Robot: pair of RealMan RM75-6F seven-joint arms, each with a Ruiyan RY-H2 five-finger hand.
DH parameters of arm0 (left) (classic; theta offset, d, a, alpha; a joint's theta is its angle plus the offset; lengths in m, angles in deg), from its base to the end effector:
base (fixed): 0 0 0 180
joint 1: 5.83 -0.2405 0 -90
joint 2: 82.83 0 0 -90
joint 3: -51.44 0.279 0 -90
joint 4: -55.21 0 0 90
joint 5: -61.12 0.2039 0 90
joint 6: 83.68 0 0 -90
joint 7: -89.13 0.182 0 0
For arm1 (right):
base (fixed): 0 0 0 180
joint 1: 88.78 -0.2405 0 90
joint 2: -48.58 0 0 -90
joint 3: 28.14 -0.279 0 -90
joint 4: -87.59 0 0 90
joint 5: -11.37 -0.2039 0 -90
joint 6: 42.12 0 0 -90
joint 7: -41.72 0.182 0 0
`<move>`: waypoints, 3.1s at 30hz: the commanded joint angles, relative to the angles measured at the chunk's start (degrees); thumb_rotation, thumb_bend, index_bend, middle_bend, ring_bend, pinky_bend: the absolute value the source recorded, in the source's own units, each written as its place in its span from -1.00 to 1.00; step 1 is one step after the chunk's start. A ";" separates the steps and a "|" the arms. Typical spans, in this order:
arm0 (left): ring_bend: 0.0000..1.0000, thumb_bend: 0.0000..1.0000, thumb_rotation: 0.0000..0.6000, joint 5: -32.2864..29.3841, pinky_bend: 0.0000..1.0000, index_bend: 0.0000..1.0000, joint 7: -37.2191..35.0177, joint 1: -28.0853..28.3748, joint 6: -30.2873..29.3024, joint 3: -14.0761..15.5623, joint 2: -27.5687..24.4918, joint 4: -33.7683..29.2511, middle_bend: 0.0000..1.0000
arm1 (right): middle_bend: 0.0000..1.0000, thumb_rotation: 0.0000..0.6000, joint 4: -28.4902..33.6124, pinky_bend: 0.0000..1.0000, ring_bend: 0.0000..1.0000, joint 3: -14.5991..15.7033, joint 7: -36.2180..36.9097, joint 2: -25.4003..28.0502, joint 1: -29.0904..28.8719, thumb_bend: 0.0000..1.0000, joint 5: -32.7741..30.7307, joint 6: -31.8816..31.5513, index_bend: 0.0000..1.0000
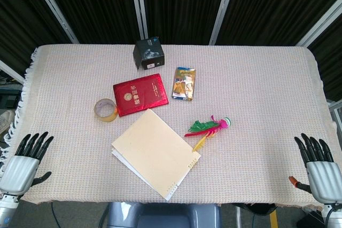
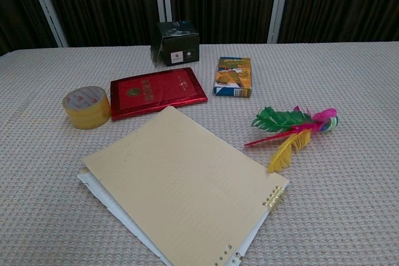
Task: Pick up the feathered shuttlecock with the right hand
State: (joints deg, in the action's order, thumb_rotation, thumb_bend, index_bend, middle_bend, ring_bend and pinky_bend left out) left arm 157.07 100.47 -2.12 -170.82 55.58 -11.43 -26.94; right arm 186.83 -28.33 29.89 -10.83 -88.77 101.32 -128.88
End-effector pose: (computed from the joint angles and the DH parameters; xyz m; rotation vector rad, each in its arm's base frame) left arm -0.3350 0.1870 0.1186 -1.6482 -0.6997 -0.7509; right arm -0.3180 -0.1824 0.1836 1.4634 -0.8101 0.7431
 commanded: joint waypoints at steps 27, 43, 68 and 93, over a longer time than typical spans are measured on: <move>-1.00 -0.82 1.00 -4.64 -1.00 -1.00 1.72 1.67 4.99 -1.76 1.62 0.31 -1.00 | -1.00 1.00 -12.43 -1.00 -1.00 -4.70 6.92 -15.28 -21.08 -0.69 7.17 21.14 -0.46; -1.00 -0.82 1.00 -10.53 -1.00 -1.00 3.53 3.10 9.05 -4.19 3.30 1.88 -1.00 | -1.00 1.00 -18.27 -1.00 -1.00 -9.31 3.78 -23.03 -32.56 -0.68 -0.58 34.31 -0.46; -1.00 -0.82 1.00 -15.48 -1.00 -1.00 5.71 4.58 12.24 -5.72 5.34 4.16 -1.00 | -1.00 1.00 -29.65 -1.00 -1.00 -9.54 4.86 -29.07 -42.93 -0.64 -6.82 44.13 -0.40; -1.00 -0.82 1.00 -13.71 -1.00 -1.00 2.85 4.66 11.42 -4.44 4.28 3.92 -1.00 | -0.91 1.00 -29.51 -1.00 -1.00 -8.01 0.22 -28.45 -42.54 -0.41 -8.72 38.87 0.35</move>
State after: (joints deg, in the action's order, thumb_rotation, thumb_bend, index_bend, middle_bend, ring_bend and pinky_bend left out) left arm 143.35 103.33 2.53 -159.42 51.11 -7.15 -23.03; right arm 156.52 -36.15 30.69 -40.04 -131.57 92.90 -89.42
